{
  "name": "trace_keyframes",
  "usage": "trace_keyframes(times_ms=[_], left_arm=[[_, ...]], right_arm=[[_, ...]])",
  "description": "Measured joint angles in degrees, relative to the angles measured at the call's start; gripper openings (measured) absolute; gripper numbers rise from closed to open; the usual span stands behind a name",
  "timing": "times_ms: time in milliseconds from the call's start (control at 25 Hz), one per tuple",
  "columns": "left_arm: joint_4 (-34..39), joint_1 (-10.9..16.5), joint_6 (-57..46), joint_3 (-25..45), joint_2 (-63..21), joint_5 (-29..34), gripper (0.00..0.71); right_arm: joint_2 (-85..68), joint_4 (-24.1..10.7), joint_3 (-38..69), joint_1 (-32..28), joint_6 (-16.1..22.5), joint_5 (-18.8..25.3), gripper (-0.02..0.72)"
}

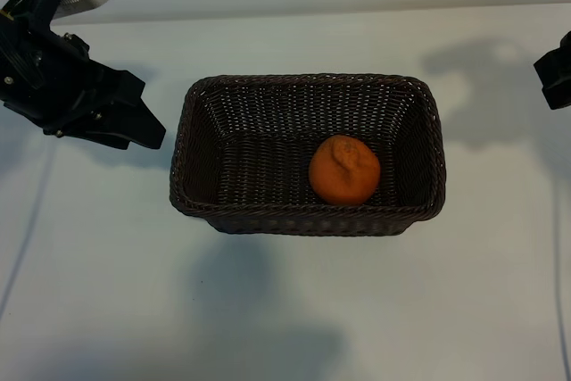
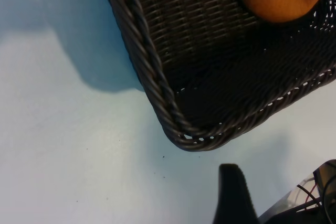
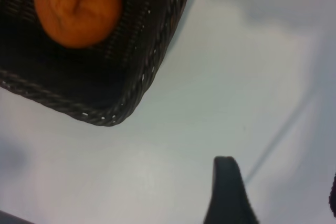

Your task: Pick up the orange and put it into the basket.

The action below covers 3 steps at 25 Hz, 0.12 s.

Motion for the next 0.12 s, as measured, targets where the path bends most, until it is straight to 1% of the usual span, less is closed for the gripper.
trace_keyframes(times_ms=[120], left_arm=[[0.0,0.0,0.0,0.0,0.0,0.0,0.489]], right_arm=[[0.0,0.05,0.0,0.0,0.0,0.0,0.432]])
